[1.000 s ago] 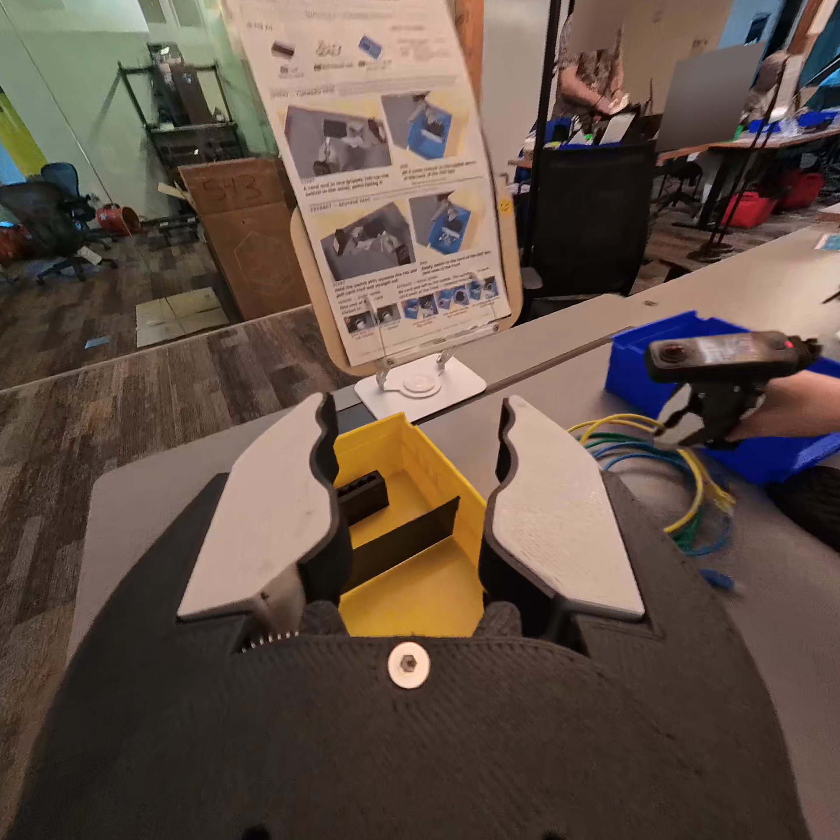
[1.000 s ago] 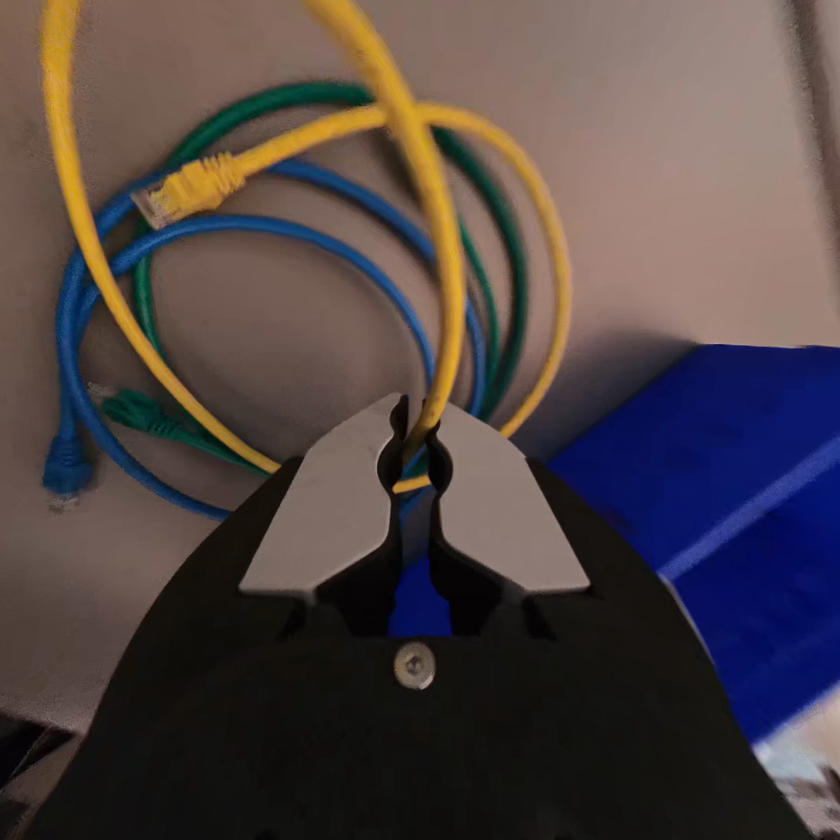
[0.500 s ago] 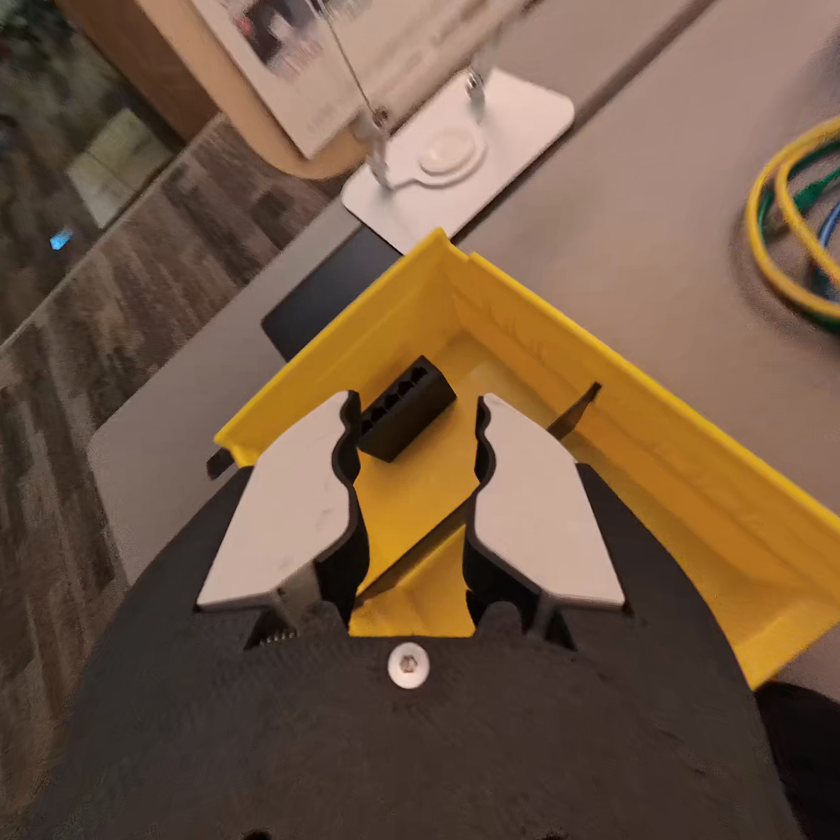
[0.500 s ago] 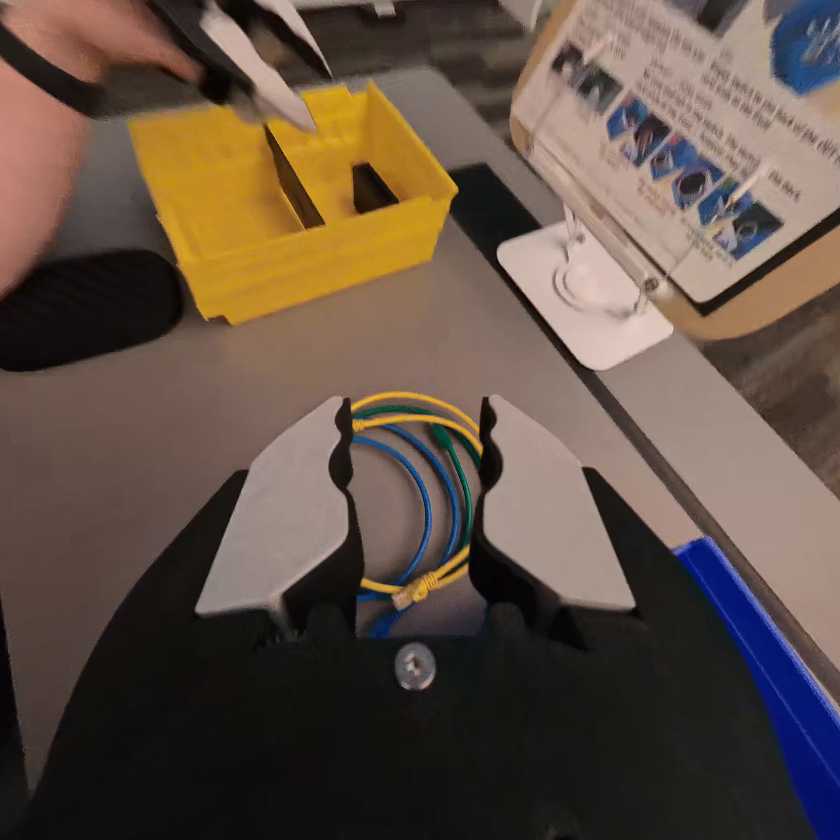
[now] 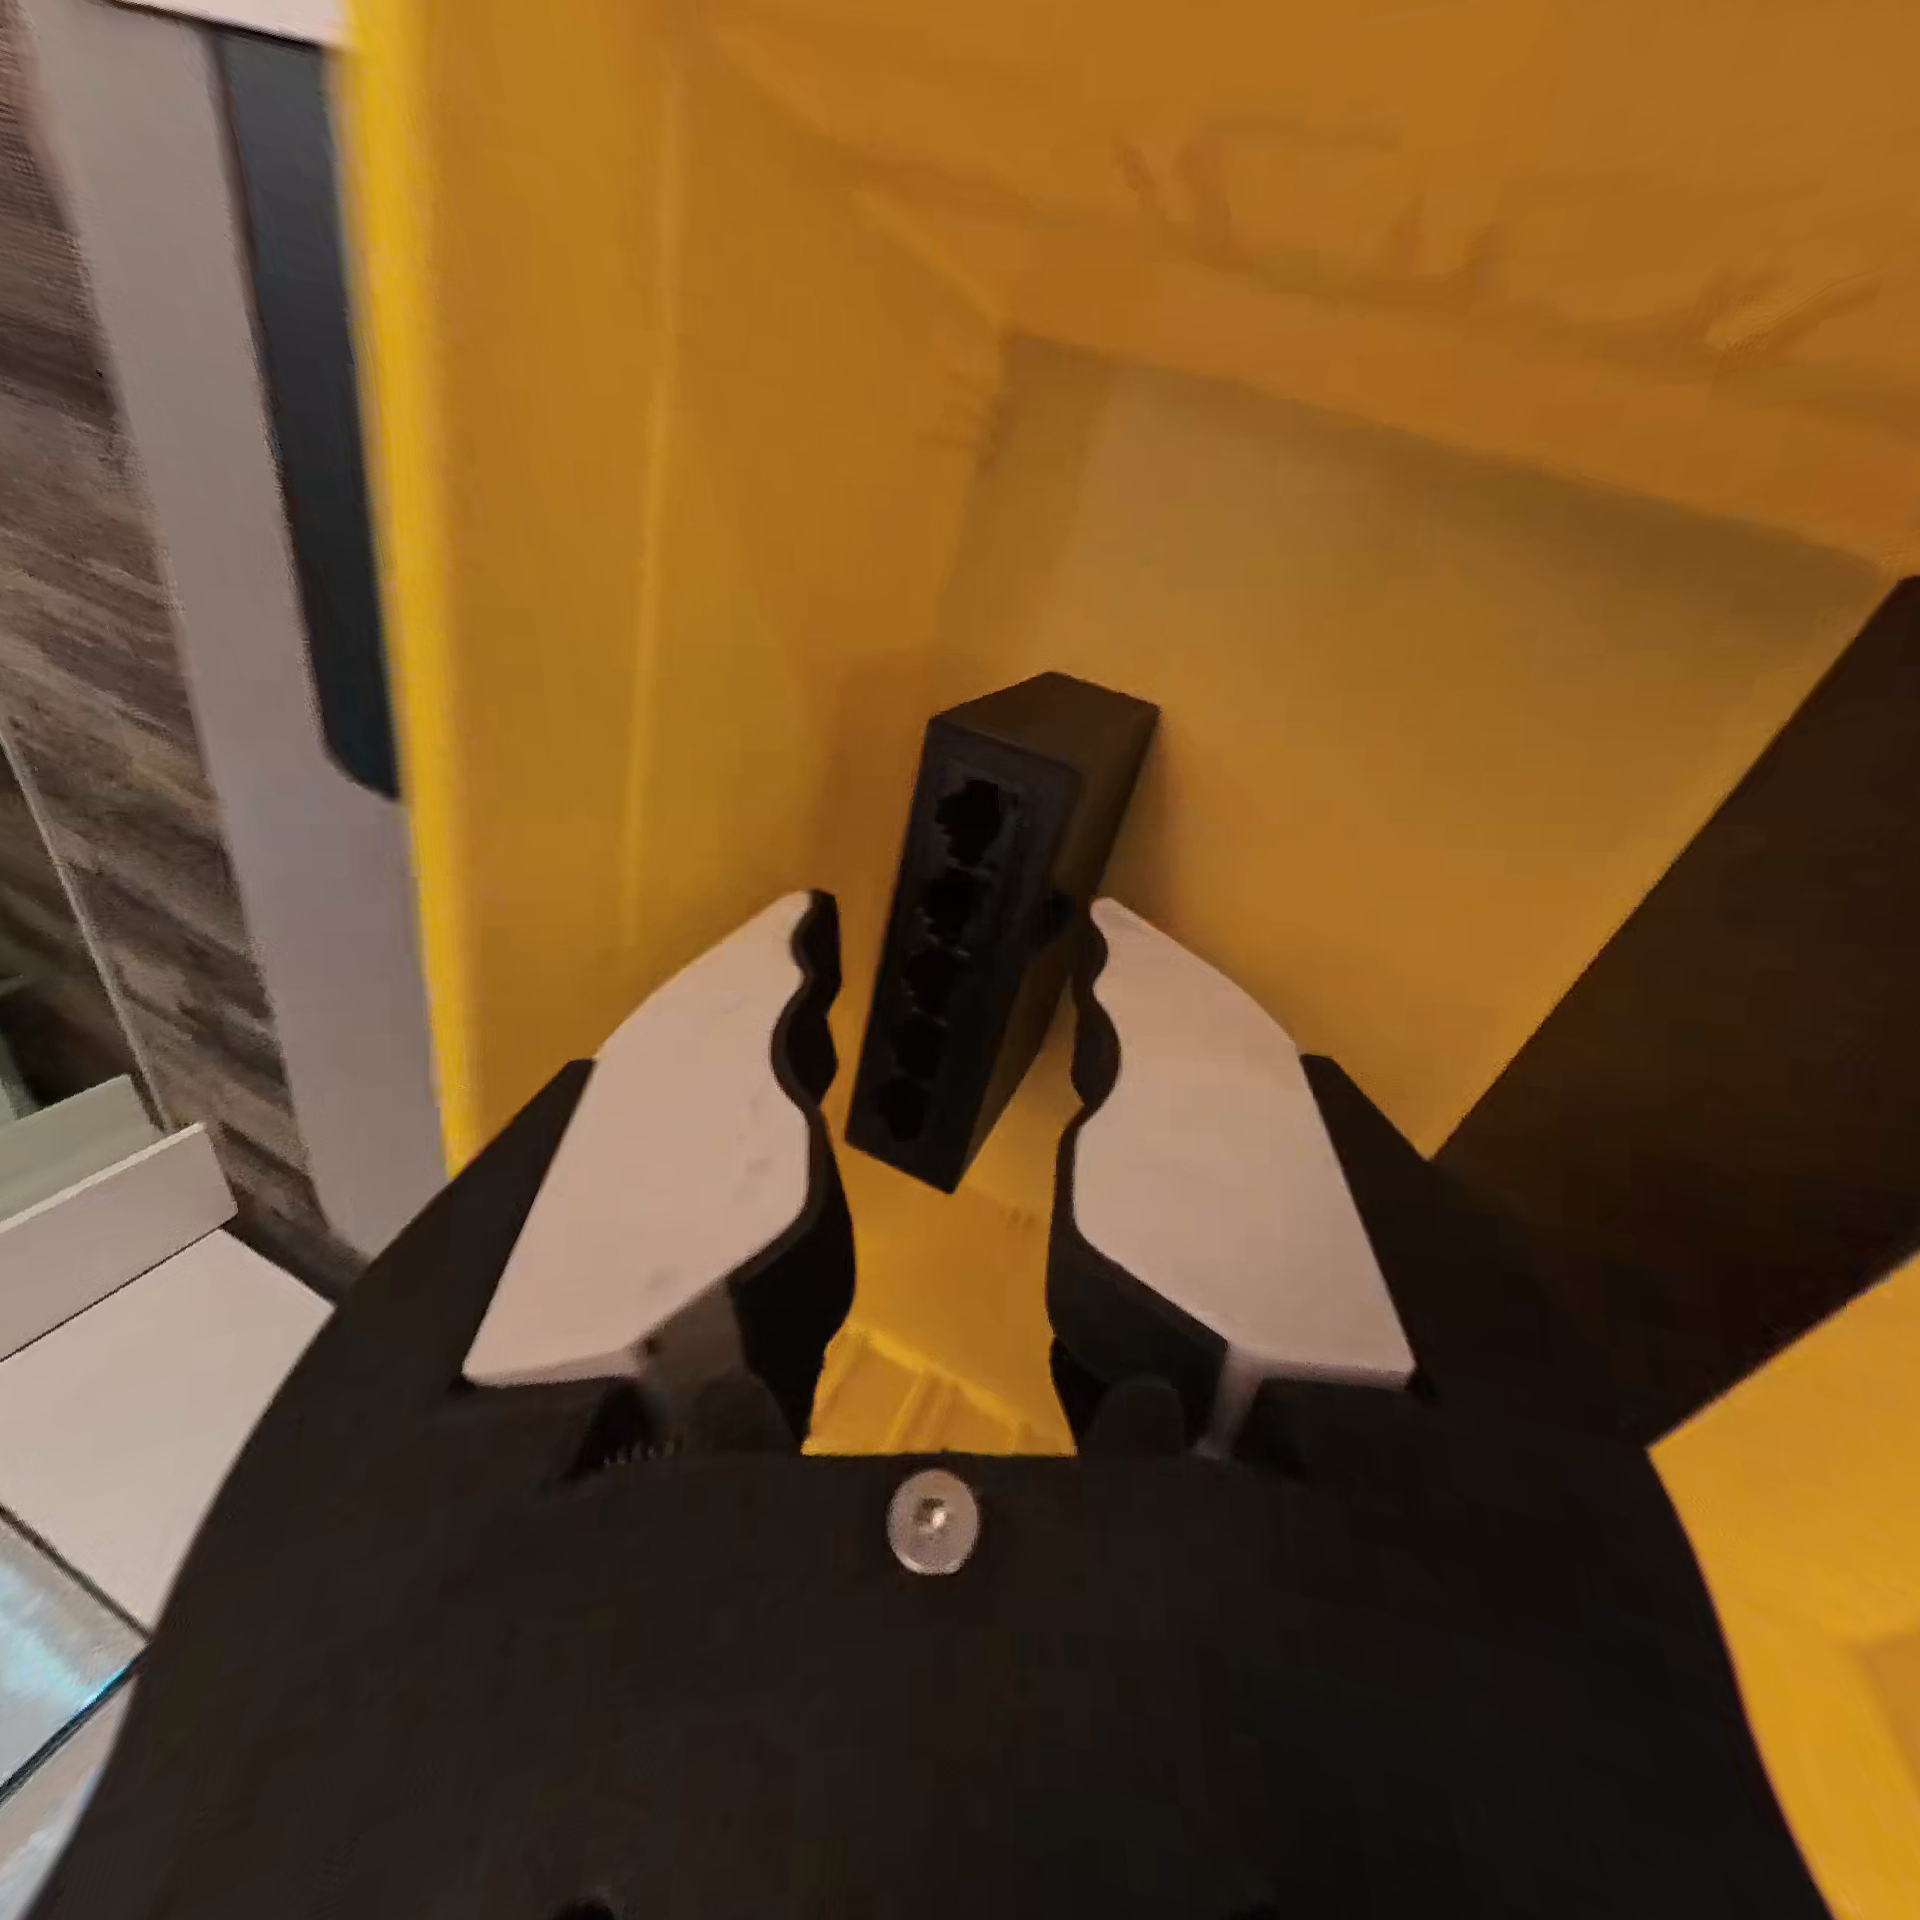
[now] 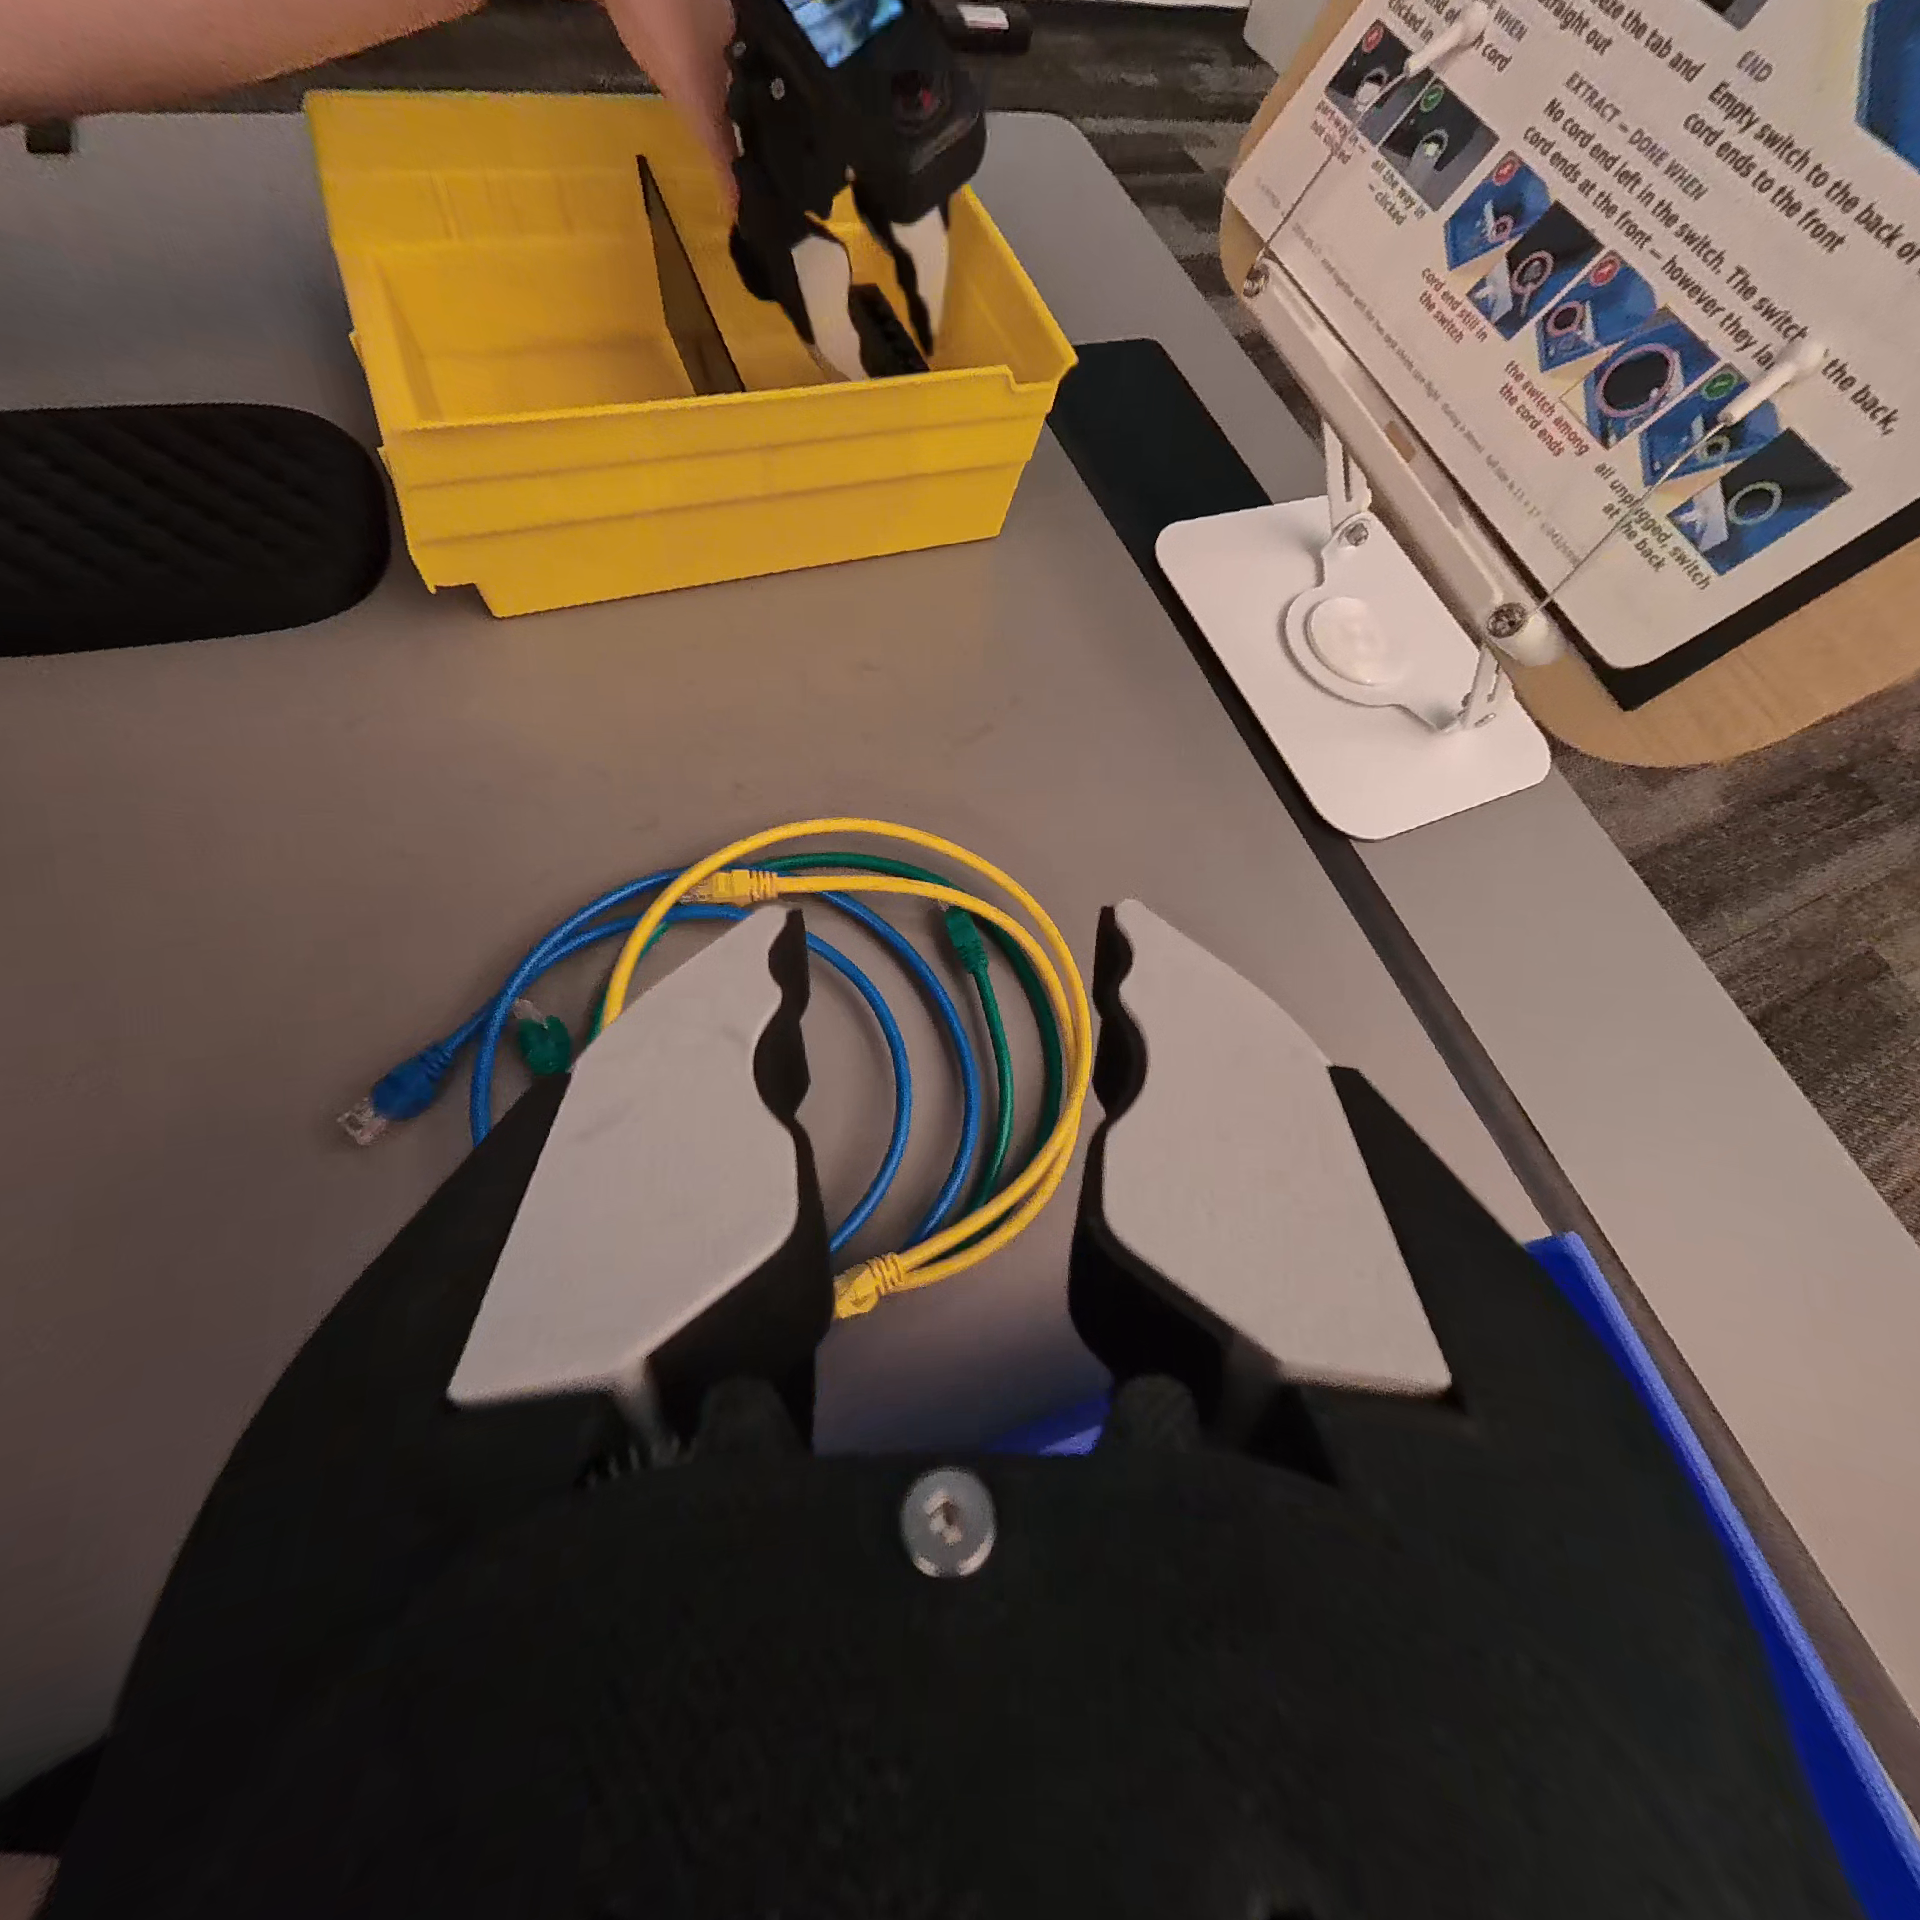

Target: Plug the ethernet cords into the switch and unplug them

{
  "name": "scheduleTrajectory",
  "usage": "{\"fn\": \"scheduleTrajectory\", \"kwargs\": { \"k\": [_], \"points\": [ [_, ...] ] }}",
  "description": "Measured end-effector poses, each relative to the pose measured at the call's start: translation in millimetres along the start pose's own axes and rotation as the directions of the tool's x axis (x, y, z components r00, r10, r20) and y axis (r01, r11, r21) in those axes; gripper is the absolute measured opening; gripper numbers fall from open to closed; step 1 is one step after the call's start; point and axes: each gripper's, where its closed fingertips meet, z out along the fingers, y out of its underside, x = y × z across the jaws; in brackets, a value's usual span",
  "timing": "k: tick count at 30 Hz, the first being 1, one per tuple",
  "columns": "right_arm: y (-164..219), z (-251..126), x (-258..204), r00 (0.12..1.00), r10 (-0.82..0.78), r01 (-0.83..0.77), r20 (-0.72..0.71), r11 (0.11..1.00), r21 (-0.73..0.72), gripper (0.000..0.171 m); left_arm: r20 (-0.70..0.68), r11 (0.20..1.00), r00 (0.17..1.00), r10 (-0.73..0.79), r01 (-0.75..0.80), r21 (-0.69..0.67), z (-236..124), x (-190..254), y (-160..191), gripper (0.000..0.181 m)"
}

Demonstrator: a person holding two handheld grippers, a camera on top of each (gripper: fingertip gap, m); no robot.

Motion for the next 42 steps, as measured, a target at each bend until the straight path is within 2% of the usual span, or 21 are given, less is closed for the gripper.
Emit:
{"fn": "scheduleTrajectory", "kwargs": {
  "k": [2, 6, 9, 11, 13, 15, 18, 21, 24, 27, 30, 36, 42],
  "points": [
    [3, 0, 4, 1.000, 0.005, -0.005, -0.009, 1.000, -0.005, 0.054, -0.005, 0.999, 1.000, 0.029, -0.029, -0.027, 4, 3, 2, 0.037],
    [4, -7, 7, 1.000, 0.009, -0.009, -0.008, 1.000, 0.028, 0.053, 0.002, 0.997, 1.000, -0.008, 0.008, -0.075, -11, 0, 9, 0.029],
    [-1, -17, 9, 1.000, 0.021, -0.020, -0.011, 0.997, 0.075, 0.051, 0.110, 0.992, 0.994, -0.001, 0.014, -0.124, -40, -14, 15, 0.029],
    [-5, -26, 9, 1.000, 0.021, -0.019, -0.017, 0.994, 0.106, 0.051, 0.179, 0.994, 0.984, 0.004, 0.017, -0.111, -73, -20, 5, 0.028],
    [-7, -34, 8, 1.000, 0.017, -0.013, -0.023, 0.991, 0.135, 0.051, 0.242, 0.997, 0.970, 0.007, 0.013, -0.082, -115, -22, -14, 0.028],
    [-6, -40, 9, 0.999, 0.020, -0.014, -0.039, 0.990, 0.141, 0.051, 0.289, 1.000, 0.957, 0.002, 0.002, -0.014, -158, -16, -49, 0.028],
    [1, -44, 10, 0.999, 0.022, -0.016, -0.047, 0.993, 0.116, 0.051, 0.208, 0.994, 0.978, -0.022, -0.001, 0.111, -188, 21, -116, 0.028],
    [4, -45, 10, 0.999, 0.020, -0.014, -0.044, 0.993, 0.115, 0.051, 0.105, 0.994, 0.994, -0.011, 0.000, 0.111, -166, 56, -163, 0.028],
    [6, -48, 10, 0.999, 0.022, -0.017, -0.043, 0.992, 0.123, 0.051, 0.044, 1.000, 0.999, -0.005, 0.004, 0.022, -120, 78, -181, 0.028],
    [8, -56, 13, 0.998, 0.026, -0.019, -0.052, 0.991, 0.135, 0.051, -0.023, 0.999, 1.000, 0.008, -0.009, -0.052, -83, 95, -180, 0.028],
    [10, -62, 17, 0.997, 0.043, -0.033, -0.062, 0.988, 0.153, 0.051, -0.083, 0.996, 0.997, -0.004, -0.004, -0.091, -61, 105, -174, 0.028],
    [16, -58, 22, 0.997, 0.053, -0.045, -0.056, 0.990, 0.133, 0.051, -0.168, 0.994, 0.986, 0.002, -0.021, -0.109, -43, 118, -169, 0.028],
    [17, -56, 21, 0.998, 0.047, -0.040, -0.052, 0.991, 0.124, 0.051, -0.191, 0.990, 0.981, 0.028, -0.053, -0.129, -33, 123, -165, 0.028]
  ]
}}
